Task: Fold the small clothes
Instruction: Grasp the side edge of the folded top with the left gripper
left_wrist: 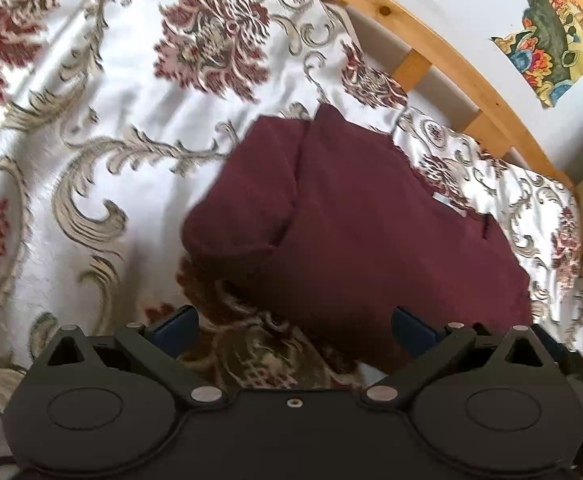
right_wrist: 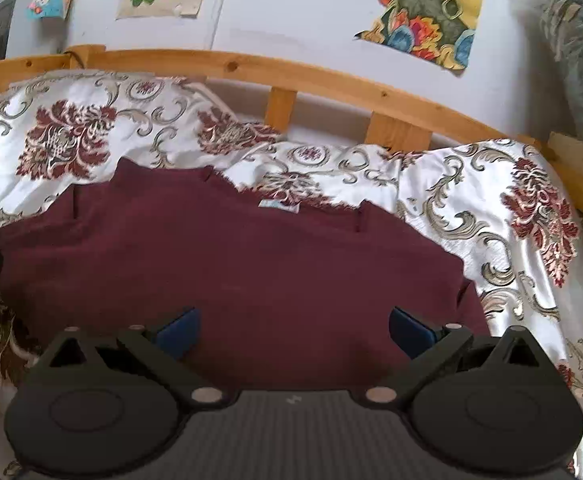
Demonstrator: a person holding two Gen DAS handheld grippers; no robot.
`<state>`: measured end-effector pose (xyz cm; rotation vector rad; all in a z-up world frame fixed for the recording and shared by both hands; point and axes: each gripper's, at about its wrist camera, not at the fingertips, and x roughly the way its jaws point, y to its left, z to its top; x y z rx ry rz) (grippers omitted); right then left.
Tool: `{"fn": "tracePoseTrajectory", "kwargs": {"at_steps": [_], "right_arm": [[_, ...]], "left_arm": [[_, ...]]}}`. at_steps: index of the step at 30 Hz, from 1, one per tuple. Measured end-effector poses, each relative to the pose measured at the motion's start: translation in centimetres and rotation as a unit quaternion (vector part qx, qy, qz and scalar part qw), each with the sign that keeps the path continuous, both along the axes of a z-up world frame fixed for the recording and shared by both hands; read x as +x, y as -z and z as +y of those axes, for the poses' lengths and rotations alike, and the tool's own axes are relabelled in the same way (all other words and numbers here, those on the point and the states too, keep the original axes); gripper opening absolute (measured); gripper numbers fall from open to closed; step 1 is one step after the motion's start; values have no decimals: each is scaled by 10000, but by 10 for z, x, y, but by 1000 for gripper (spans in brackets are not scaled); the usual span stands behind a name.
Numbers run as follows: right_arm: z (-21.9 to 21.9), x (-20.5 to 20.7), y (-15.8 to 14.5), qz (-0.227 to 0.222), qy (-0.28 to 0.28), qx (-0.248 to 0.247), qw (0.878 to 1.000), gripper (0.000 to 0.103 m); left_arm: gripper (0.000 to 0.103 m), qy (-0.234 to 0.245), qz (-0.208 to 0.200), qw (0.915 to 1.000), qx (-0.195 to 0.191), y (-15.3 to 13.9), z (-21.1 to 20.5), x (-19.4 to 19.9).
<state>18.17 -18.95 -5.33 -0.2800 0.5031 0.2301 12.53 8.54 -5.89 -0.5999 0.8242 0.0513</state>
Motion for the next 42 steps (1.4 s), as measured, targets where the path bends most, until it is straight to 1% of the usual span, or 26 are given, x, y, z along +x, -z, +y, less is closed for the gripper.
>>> {"fn": "tracePoseTrajectory", "kwargs": {"at_steps": [3,7,10,13,15,17,19,25,31,34,36,38,40,42], "right_arm": [[2,0,4,71,-40,-22,10000,103],[1,-3,9,178,-10,-15,9998,103],[-1,-6,14,225,3,73,9997,103],[-1,-8,12,101,-27,178,9998,103],[1,-7,11,49,-60,242,9997,103],[4,-6,13,50,-103,228,9997,103],[8,-5,19,74,-118,143,9998,103],[17,-3,30,170,-123,-87,9997,103],[17,-2,32,227,-126,-51,9997,103],[16,-2,31,235,-122,-18,9996,103],[17,-2,31,232,-121,-23,9997,103],[17,-2,31,224,-120,-31,9997,103],[17,-2,31,220,-120,-35,9997,103],[17,-2,31,212,-121,-46,9997,103]], "left_arm": [[102,12,77,9998,-186,5,0,7],[102,-195,195,9984,-494,15,2,19],[102,-319,179,9976,-595,19,-1,26],[102,-366,173,9974,-593,21,-2,34],[102,-455,196,9974,-524,21,-1,38],[102,-641,202,9965,-490,23,1,41],[102,-747,213,9955,-545,25,3,43],[102,-701,217,9964,-436,25,1,46],[102,-741,271,9957,-478,26,2,47],[97,-821,361,9950,-428,24,1,48],[90,-836,411,9948,-417,23,0,49],[84,-795,412,9951,-420,22,0,48],[81,-844,428,9947,-407,21,1,47],[75,-919,429,9939,-431,20,3,45]]}}
